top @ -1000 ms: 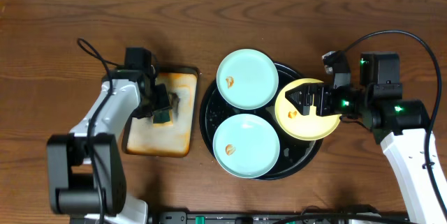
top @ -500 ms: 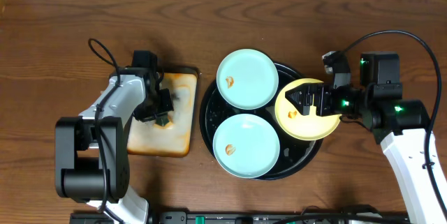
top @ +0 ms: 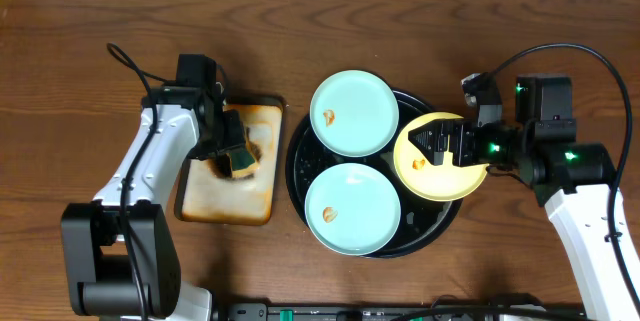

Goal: Clean dirty plates on tray and stack at the side
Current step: 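Scrub the sponge back and forth in the soapy tray with left gripper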

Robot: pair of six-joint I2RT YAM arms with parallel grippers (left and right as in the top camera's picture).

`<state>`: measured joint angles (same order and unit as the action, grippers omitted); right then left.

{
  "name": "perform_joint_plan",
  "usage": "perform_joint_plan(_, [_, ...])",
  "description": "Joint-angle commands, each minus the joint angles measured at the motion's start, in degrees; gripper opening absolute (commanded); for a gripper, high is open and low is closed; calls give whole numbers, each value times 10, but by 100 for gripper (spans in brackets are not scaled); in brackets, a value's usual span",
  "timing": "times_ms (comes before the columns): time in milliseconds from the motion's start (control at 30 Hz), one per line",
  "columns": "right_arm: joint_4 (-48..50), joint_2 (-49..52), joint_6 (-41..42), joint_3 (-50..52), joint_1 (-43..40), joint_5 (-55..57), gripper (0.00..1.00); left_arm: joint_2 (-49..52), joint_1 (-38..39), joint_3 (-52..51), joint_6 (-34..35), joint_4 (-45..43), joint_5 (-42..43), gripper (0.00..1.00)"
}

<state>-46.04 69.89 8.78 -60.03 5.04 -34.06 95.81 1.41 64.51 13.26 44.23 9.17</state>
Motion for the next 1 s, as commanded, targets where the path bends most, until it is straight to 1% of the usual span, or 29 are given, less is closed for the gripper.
perform_joint_plan(0, [0,0,6,-6,-5,-2,99,6,3,-29,-6,-22,2,49])
perform_joint_plan(67, [0,0,6,-6,-5,-2,99,12,3,-47,-5,-58,-11,51])
perform_joint_plan(333, [0,0,6,-6,-5,-3,99,64,17,-50,6,-74,-10,51])
perform_joint_plan(433, [-1,0,6,-6,-5,-2,99,83,28,-50,17,-85,-10,49])
perform_joint_plan(467, [-1,0,6,-6,-5,-3,99,87,32,-50,17,-89,-10,44])
perform_joint_plan(533, [-1,0,6,-6,-5,-2,99,88,38,-49,17,-94,-10,20])
perform_joint_plan(567, [-1,0,6,-6,-5,-3,99,86,39,-49,19,-94,-10,11])
perform_joint_plan(600, [-1,0,6,-6,-5,-3,99,84,40,-48,21,-92,-10,8])
perform_joint_plan(833, [0,0,6,-6,-5,-3,99,73,40,-4,21,-29,-10,7])
perform_joint_plan(867, [-1,0,6,-6,-5,-3,99,70,40,3,21,-19,-10,10])
perform_joint_plan(900, [0,0,6,-6,-5,-3,99,65,40,10,21,-9,-10,17])
perform_joint_plan(933, [-1,0,6,-6,-5,-3,99,61,40,14,21,-2,-10,29])
perform_joint_plan(967, [-1,0,6,-6,-5,-3,99,52,40,16,21,3,-10,36])
